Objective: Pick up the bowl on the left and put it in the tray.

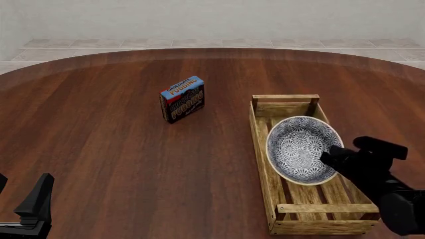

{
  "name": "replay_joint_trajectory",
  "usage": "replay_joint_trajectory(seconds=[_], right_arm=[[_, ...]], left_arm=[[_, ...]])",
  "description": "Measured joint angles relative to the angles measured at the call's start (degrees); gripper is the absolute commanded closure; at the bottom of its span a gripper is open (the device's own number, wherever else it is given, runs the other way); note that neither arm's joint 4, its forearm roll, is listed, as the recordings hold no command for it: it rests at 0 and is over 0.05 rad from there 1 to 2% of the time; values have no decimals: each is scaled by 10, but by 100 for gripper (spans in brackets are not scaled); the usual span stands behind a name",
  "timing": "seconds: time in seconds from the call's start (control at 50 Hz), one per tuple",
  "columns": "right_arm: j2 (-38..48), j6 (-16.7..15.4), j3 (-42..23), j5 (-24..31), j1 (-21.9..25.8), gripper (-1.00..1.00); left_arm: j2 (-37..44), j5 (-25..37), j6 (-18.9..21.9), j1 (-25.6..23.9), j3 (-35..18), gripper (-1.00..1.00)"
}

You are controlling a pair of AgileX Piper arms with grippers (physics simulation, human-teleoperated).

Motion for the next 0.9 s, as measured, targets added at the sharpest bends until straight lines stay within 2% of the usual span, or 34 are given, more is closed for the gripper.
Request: replay_joint_trajectory(seconds=[0.46,0.9], right_arm=[[29,0,1,-23,12,100],[48,-6,-4,-41,3,100]], left_arm=[[0,0,0,0,0,-100],[0,0,0,0,0,-100]])
